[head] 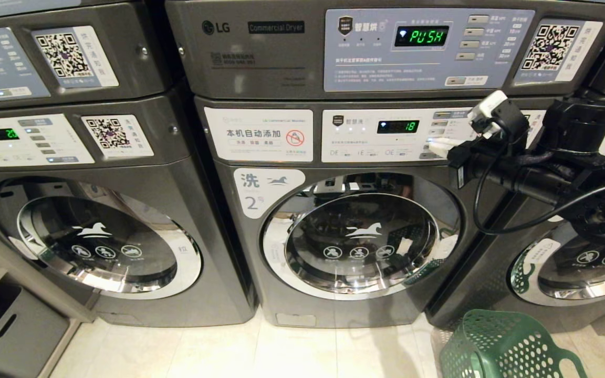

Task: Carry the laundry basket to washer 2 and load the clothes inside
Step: Press the washing machine switch

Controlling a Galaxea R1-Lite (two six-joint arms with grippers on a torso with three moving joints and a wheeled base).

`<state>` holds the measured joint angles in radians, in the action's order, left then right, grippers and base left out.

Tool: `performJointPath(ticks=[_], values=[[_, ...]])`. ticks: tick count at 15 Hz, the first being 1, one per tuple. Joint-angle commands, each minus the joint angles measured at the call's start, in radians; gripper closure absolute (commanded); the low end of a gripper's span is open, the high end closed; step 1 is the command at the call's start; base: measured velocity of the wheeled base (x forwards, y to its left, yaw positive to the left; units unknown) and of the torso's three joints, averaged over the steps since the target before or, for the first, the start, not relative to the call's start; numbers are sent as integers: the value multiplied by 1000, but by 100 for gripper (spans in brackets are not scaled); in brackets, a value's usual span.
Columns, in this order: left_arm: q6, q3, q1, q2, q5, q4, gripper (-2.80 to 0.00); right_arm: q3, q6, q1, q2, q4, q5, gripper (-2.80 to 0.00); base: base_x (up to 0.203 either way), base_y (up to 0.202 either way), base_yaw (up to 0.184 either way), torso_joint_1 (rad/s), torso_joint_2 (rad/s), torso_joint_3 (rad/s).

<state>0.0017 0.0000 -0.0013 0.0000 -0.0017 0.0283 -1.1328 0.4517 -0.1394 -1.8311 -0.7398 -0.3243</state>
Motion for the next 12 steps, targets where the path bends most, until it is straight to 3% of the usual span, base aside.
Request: performJointPath(ticks=[1, 7, 12], values=[[0, 10, 0, -2, 0, 0, 0, 10, 2, -8, 18, -3, -2, 0, 0, 0, 0, 0, 0, 0], [0, 9, 0, -2, 0, 1, 0, 120, 2, -17, 81, -3, -1, 0, 0, 0, 0, 0, 0, 0], [0, 9, 0, -2, 0, -1, 0, 132, 1, -17, 57, -4, 2, 0, 0, 0, 0, 0, 0, 0]])
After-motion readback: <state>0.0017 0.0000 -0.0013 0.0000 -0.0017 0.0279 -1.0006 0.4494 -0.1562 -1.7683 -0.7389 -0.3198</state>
